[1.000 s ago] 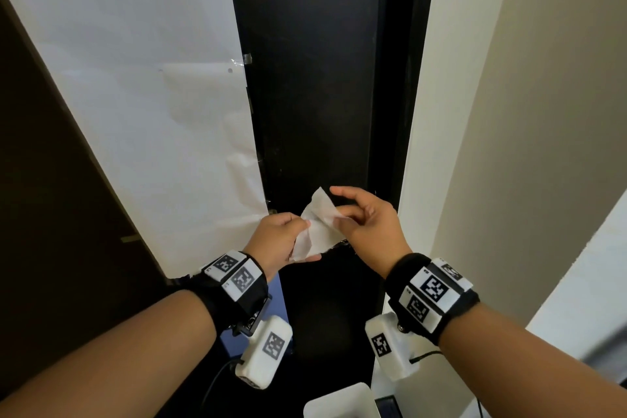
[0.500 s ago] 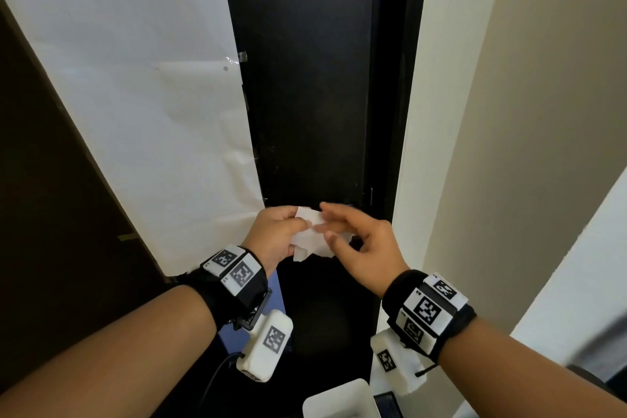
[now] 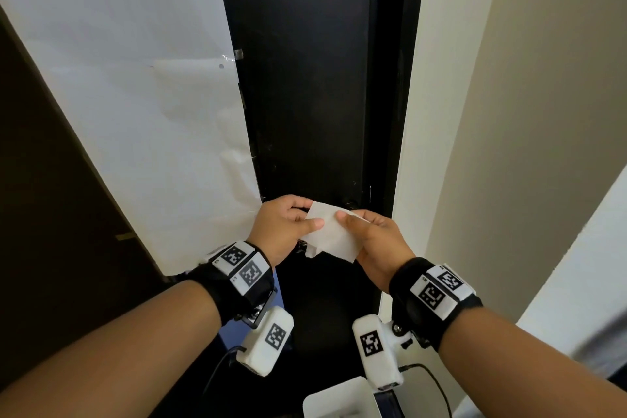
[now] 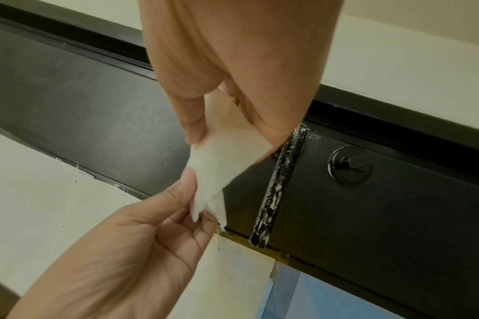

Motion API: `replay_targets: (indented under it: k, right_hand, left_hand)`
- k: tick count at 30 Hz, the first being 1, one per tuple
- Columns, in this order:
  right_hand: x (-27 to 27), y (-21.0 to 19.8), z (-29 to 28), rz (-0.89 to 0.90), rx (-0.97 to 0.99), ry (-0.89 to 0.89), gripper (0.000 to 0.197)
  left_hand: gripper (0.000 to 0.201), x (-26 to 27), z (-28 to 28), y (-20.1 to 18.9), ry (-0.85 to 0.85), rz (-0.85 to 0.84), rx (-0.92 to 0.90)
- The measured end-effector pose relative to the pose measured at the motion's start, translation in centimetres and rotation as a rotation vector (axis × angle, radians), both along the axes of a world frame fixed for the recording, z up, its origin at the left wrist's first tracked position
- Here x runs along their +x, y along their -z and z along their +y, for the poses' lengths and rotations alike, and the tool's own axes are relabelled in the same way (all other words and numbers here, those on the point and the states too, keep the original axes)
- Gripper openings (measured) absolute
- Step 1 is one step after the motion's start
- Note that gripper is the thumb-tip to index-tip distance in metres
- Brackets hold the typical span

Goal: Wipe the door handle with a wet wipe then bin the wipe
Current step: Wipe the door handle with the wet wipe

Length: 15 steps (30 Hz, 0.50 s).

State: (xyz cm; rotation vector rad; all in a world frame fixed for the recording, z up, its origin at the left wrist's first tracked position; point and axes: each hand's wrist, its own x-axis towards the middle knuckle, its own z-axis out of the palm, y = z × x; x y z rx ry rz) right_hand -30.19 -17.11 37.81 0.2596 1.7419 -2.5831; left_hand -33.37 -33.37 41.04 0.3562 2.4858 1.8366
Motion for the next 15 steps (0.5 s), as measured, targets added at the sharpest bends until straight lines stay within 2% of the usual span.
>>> replay_targets:
  k: [3,6,8,11,13,15]
  right_hand:
    - [-0.1,-0.4,-0.2,-0.023,0.023,0.022,0.009]
    - [-0.7,-0.8,0.1,-0.033,0.131,0.163,0.01]
    - [-1.1,-1.3,0.7,0.023,0.327,0.296,0.01]
    - [-1.3,-1.5,2.0,0.247,0.706,0.391,0.013]
    - [-1.1,-1.5,2.4,0.387,0.93,0.325,0.02]
    - [-1.2,-0.8,2.5,0.488,1.17,0.214,0.028]
  left_hand:
    - [0.034,-0.5,0.0,0.2,-0.013,0.086,-0.127]
    - [0.031,-1.0,-0.4,0.3,0.006,0.274,-0.31]
    - [0.034,-1.2,-1.1,0.4,0.083,0.425,-0.442]
    - [0.055,-1.7,-2.4,0.1,0.21,0.711,-0.863]
    - [0.066,-2.3,-3.0,-0.2,0.214,0.839,-1.125]
    - [0.074,-3.3,-3.6,-0.5,0.166,0.879,-1.308]
